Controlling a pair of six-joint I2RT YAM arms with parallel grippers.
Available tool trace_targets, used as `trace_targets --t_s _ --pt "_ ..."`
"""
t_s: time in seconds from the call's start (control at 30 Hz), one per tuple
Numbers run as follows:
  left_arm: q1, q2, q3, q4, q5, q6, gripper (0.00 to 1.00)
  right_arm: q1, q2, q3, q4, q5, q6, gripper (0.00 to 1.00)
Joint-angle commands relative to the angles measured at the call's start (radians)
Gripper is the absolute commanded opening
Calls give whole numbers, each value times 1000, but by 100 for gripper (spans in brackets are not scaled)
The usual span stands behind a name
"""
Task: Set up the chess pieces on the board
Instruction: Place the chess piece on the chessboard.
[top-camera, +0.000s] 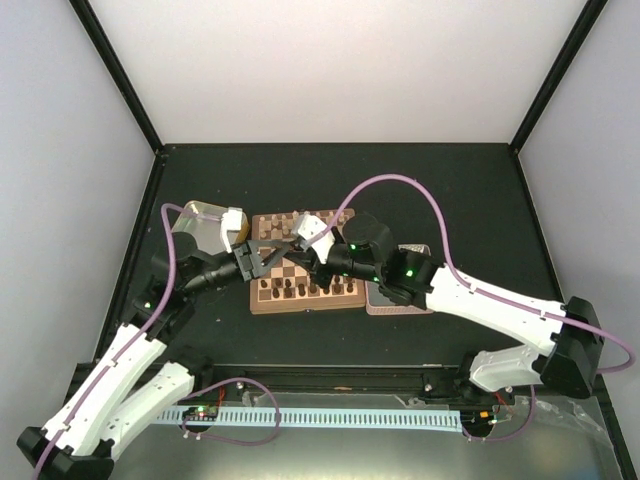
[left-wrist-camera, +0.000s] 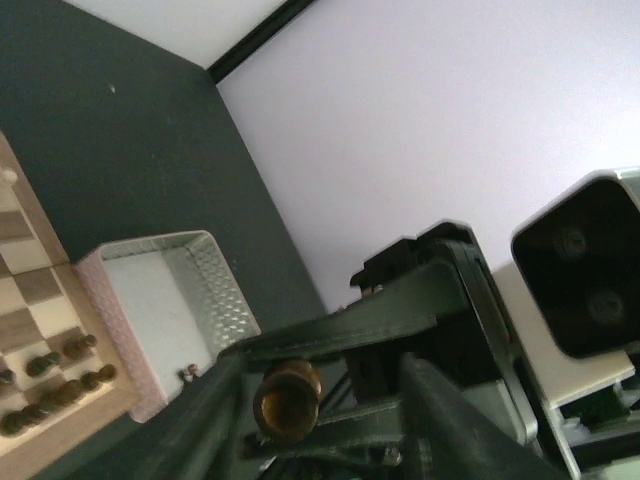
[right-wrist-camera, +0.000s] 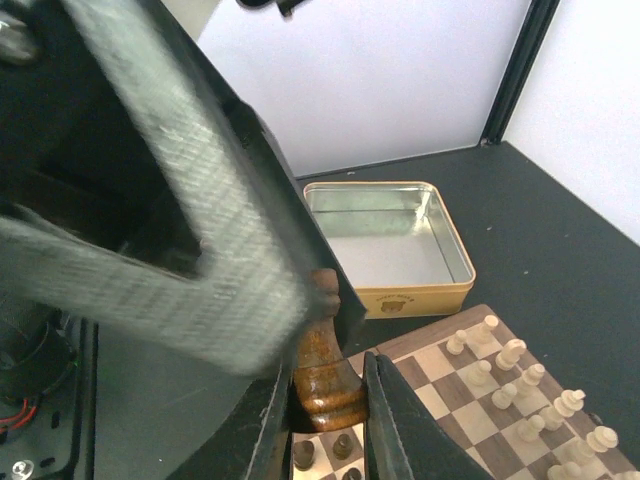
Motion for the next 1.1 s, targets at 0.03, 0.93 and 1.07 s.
trace_targets --t_s 0.03,0.93,1.07 --pt "49 32 109 -198 194 186 61 0 -123 -79 30 -32 -118 5" --pt "82 108 150 -234 495 278 16 1 -124 -93 -38 -192 -232 4" --pt "82 107 150 -249 474 295 5 1 -113 -84 -50 -181 -210 9"
